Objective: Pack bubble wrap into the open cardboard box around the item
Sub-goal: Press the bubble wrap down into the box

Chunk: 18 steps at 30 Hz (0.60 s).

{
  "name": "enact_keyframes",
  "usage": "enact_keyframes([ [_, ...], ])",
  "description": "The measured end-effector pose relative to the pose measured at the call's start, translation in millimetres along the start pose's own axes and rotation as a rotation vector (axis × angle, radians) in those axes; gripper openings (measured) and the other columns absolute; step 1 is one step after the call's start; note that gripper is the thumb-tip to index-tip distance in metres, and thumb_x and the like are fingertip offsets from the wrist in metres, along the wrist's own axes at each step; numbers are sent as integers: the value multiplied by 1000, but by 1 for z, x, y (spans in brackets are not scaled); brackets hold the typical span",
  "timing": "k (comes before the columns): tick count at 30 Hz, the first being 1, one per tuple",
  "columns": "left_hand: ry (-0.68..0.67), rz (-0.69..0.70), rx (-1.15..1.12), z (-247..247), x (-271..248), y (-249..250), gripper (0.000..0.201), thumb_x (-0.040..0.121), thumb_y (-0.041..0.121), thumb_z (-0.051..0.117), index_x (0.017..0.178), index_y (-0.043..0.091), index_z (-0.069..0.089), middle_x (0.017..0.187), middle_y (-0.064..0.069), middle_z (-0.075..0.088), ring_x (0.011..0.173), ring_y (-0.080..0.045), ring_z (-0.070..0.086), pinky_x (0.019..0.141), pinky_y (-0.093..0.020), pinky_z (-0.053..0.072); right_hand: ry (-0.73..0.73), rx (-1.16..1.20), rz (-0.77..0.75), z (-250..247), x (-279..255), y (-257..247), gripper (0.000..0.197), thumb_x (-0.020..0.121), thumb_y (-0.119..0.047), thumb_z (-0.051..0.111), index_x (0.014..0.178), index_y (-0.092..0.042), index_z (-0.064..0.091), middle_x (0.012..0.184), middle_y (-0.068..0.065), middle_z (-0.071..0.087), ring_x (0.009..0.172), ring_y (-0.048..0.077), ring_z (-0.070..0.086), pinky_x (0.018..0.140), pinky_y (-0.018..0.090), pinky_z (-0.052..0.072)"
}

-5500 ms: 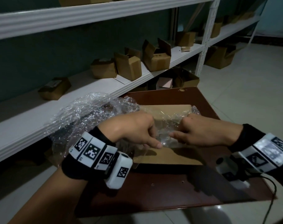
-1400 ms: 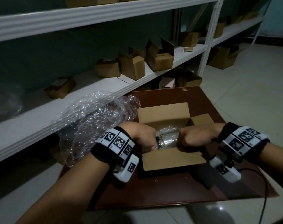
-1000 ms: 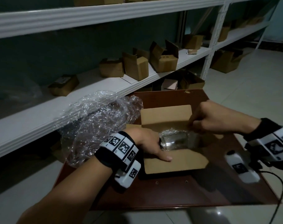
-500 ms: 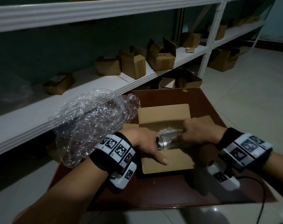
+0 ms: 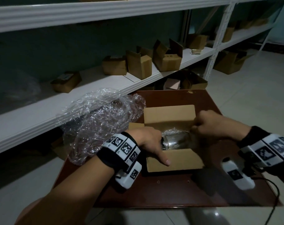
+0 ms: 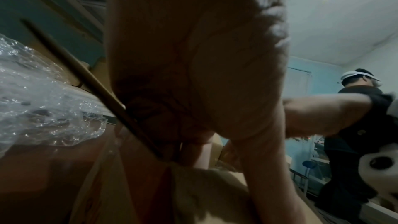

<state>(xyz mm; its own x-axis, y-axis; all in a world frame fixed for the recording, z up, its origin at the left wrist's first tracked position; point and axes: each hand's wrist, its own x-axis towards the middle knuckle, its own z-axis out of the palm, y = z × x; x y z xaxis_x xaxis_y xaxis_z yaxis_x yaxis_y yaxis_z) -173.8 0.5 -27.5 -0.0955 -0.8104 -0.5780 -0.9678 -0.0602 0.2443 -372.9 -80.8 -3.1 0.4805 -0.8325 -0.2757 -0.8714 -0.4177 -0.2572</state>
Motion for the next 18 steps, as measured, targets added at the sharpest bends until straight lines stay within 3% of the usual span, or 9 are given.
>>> enact_keyframes([
  [2, -3, 4, -7, 0, 2, 0, 61, 71, 66, 84, 89, 11, 62, 75, 6, 56, 69, -12, 51, 63, -28, 40, 117, 84, -10, -9, -5, 2, 18, 98, -25, 63, 93, -12, 74, 79, -1, 68, 72, 12, 66, 57, 24, 48],
  [4, -9, -2, -3, 0, 4, 0, 64, 70, 65, 85, 91, 9, 62, 71, 6, 55, 66, -12, 50, 62, -28, 39, 48, 246, 32, -9, -12, -3, 19, 100, -21, 61, 91, -9, 72, 82, 8, 73, 73, 21, 71, 59, 32, 57],
  [6, -18, -6, 11, -1, 5, 2, 57, 70, 66, 85, 74, 14, 61, 71, 7, 57, 67, -13, 52, 62, -28, 40, -61, 305, 75, 1, -13, -9, 19, 102, -20, 58, 98, -3, 66, 91, 17, 73, 78, 30, 74, 65, 40, 63],
  [8, -30, -7, 16, -2, 5, 2, 53, 69, 65, 85, 69, 21, 55, 75, 7, 60, 71, -13, 56, 63, -28, 42, -72, 213, 82, 14, -5, -10, 18, 101, -21, 58, 104, -4, 61, 87, 8, 66, 74, 21, 67, 54, 26, 55],
  [10, -44, -2, -3, -2, 6, 2, 50, 67, 65, 87, 80, 23, 61, 85, 7, 65, 83, -17, 62, 70, -30, 46, -71, 167, 66, 21, 2, -13, 15, 101, -20, 56, 104, -6, 59, 83, 1, 60, 69, 13, 57, 48, 17, 42],
  [13, -50, 6, -18, -2, 5, 3, 57, 67, 66, 87, 97, 22, 67, 95, 5, 69, 93, -21, 65, 76, -31, 50, -149, 34, 62, 24, 0, -15, 18, 103, -20, 49, 108, -8, 61, 95, 9, 59, 78, 20, 55, 60, 24, 39],
  [16, -38, 24, 2, -2, 6, 4, 48, 71, 62, 86, 80, 24, 59, 86, 7, 64, 83, -16, 62, 65, -27, 43, -225, 45, 86, 30, 5, -11, 35, 104, -17, 48, 132, 3, 55, 126, 23, 59, 116, 40, 58, 80, 28, 37],
  [18, -45, 40, -5, -3, 4, 5, 44, 73, 60, 86, 79, 26, 57, 85, 9, 64, 83, -15, 62, 64, -25, 42, -277, 35, 95, 32, 12, -12, 42, 104, -17, 49, 141, 1, 44, 125, 19, 56, 118, 37, 56, 84, 30, 39],
])
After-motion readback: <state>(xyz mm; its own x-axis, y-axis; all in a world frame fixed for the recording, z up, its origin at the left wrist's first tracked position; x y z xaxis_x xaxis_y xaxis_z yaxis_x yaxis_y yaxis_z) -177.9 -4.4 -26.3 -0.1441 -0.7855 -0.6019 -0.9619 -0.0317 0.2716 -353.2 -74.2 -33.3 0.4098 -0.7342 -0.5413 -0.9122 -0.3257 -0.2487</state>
